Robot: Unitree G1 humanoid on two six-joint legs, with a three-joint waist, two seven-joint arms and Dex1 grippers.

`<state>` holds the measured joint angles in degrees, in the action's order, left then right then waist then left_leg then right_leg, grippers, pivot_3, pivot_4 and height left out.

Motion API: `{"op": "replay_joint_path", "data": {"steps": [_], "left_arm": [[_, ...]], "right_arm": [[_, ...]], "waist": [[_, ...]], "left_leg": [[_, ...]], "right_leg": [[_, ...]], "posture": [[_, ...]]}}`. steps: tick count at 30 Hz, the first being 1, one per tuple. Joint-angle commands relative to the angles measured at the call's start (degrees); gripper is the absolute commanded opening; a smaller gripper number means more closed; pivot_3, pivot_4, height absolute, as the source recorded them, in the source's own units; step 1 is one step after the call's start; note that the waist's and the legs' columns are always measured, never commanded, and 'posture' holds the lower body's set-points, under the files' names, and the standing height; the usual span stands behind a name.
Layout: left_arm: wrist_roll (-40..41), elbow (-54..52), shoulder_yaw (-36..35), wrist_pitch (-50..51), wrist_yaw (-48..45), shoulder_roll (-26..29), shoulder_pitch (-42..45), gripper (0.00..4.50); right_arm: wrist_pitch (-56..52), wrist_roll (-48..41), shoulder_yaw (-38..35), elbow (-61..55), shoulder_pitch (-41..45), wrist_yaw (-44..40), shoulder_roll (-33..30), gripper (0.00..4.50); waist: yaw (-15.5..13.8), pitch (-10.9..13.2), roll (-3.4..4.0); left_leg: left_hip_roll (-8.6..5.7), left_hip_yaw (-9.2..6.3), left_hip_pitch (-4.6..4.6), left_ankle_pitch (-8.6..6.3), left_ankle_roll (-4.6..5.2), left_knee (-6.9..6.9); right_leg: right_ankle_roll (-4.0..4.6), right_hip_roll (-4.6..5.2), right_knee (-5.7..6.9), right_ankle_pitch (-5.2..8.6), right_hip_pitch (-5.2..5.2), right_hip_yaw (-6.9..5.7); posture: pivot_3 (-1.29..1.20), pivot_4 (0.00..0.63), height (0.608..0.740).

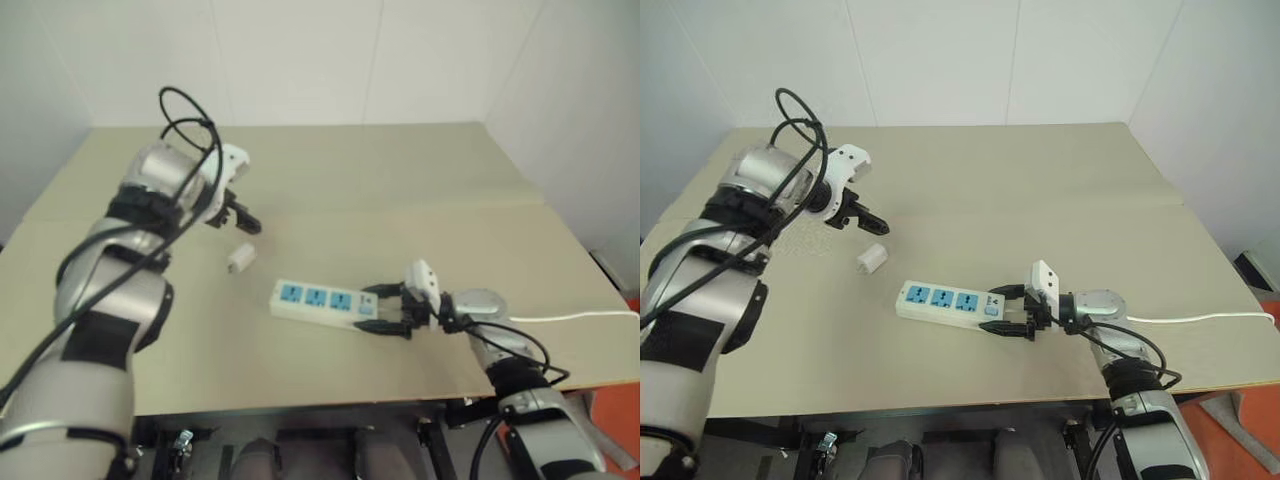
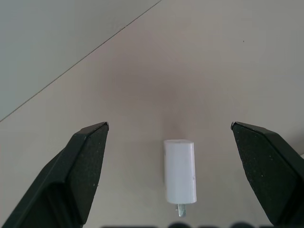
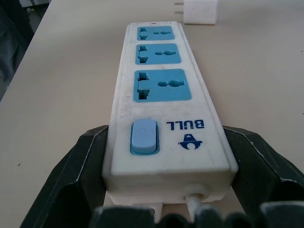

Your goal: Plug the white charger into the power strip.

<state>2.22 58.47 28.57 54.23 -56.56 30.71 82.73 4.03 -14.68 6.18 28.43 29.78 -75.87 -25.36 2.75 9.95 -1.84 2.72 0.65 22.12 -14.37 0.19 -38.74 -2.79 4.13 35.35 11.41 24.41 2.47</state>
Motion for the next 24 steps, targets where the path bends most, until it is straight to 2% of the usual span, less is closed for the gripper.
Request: {"op": "replay_joint_path", "data": {"steps": [1, 10, 24], "left_arm": [[-3.65, 5.66, -0.26, -4.98, -3.74, -1.19, 3.15, 4.50], [-9.34, 14.53, -3.07, -11.74, -2.49, -5.26, 2.29, 4.50], [-14.43, 17.44, -6.72, -13.52, -0.96, -7.55, 0.37, 4.50]], "right_arm": [[0.40, 0.79, 0.18, -0.44, -1.17, 1.72, 0.60, 3.39], [0.32, 0.88, -0.10, -2.37, -2.73, 5.14, 1.38, 3.39], [-1.35, 0.58, 0.15, -6.07, -5.49, 7.13, 0.62, 3.39]], "waist": [[0.04, 0.00, 0.00], [0.09, 0.03, -0.05], [-0.03, 0.05, -0.09]], "left_leg": [[0.00, 0.00, -0.01, 0.00, 0.00, 0.00], [0.00, -0.02, -0.01, 0.00, 0.00, -0.04], [-0.01, -0.05, 0.03, 0.00, 0.00, -0.04]], "right_leg": [[-0.01, 0.00, 0.01, 0.01, 0.00, 0.00], [-0.04, 0.00, 0.07, 0.02, -0.01, 0.01], [-0.04, 0.01, 0.06, 0.02, -0.01, -0.01]], "posture": [[0.00, 0.150, 0.740], [0.00, 0.150, 0.740], [0.00, 0.150, 0.740]]}}
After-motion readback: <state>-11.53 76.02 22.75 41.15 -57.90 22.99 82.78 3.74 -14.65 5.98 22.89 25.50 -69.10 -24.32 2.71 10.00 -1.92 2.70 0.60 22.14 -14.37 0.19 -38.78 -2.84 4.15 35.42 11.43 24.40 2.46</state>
